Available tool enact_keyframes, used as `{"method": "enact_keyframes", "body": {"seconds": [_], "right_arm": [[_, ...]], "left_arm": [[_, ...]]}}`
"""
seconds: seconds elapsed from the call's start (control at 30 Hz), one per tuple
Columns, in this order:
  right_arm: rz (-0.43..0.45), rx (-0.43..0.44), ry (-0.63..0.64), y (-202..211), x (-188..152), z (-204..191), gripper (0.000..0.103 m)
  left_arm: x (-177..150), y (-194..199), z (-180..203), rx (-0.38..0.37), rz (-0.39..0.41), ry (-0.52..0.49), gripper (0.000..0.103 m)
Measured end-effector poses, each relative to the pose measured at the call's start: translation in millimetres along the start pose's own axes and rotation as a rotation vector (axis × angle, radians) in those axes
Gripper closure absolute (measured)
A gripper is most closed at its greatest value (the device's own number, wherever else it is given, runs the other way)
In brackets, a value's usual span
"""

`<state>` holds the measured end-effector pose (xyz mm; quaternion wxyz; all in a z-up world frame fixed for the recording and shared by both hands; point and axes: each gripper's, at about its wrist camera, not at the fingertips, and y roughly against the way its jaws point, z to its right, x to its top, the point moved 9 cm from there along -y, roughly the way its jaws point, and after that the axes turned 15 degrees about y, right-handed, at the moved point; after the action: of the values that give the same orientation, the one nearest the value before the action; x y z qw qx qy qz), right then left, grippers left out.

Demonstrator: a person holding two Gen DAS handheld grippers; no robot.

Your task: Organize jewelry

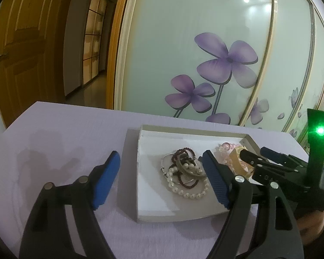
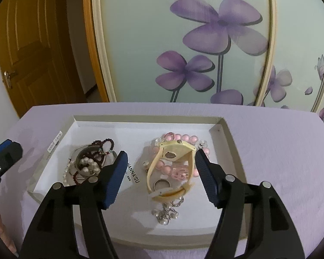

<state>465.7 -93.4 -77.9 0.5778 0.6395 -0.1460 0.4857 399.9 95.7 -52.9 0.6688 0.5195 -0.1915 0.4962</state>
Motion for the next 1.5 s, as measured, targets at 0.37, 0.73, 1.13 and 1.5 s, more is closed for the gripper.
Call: {"method": "enact_keyframes", "body": {"seconds": [0.37, 0.73, 1.13, 1.5], "right_arm": [[0.119, -0.019, -0.064, 63, -7, 18, 0.007], [0.304, -0.048, -0.046, 135, -20, 6, 0.001], [0.316, -0.035, 0.011, 164, -46, -28, 0.001], [0.279, -0.012, -0.044, 163, -59, -22, 0.001]], "left_arm": [[-6, 44, 2, -0.018, 0.055, -0.019, 0.006], [-27, 90, 2, -0.043, 0.091, -0.026, 0.002], [-52, 118, 11, -0.071, 0.113, -0.043, 0.002], [-61, 124, 12, -0.098, 0.106, -0.045, 0.002]]}}
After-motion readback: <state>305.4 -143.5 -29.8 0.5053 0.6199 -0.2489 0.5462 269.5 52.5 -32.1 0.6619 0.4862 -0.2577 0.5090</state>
